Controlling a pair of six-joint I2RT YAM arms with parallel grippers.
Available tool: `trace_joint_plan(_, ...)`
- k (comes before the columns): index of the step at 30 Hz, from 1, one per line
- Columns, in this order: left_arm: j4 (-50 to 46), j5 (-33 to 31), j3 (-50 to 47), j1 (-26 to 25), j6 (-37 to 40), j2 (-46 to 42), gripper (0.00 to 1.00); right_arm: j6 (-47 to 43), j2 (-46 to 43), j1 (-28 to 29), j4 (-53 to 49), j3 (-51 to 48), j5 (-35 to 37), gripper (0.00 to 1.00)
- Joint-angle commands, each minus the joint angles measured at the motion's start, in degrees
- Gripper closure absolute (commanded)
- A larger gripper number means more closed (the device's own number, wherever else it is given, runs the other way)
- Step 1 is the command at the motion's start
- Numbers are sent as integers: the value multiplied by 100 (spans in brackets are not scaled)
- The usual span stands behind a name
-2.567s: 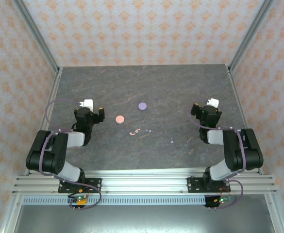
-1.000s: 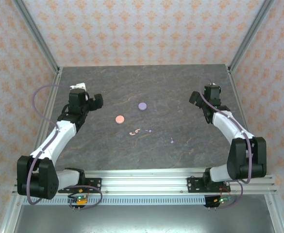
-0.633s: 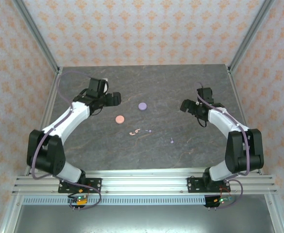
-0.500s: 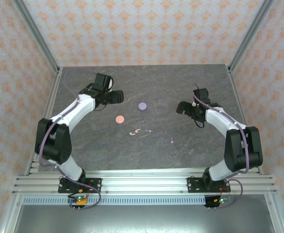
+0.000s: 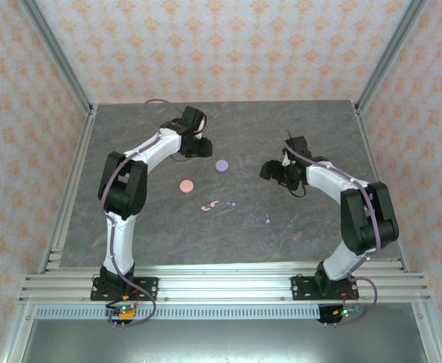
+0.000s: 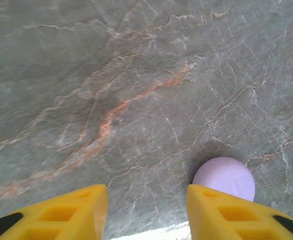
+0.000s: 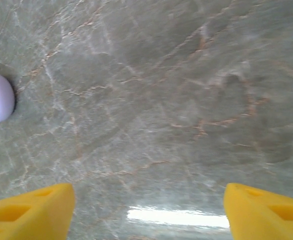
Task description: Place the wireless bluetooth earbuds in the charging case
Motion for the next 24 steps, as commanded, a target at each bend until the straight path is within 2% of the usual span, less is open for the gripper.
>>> trace_joint_plan(1,-391,88,530,-105,-114,308,62,115,277,244,34,398,-109,34)
trace_joint_plan(5,-496,31,905,-123,-191,666,67,168,748,552,-95,896,-189,58)
trace_joint_plan(9,-589,119,1269,-123,-165,987,71,276,1214,833,-174,1392,-293,74)
trace_joint_plan(16,-677,220,1444,-132,-147,1237,75,536,1864,1132,-192,2027,-393,85)
trace_joint_plan(24,-647,466,1345,-150,-148,1283,78,764,2450,1222,-179,2538,-627,90)
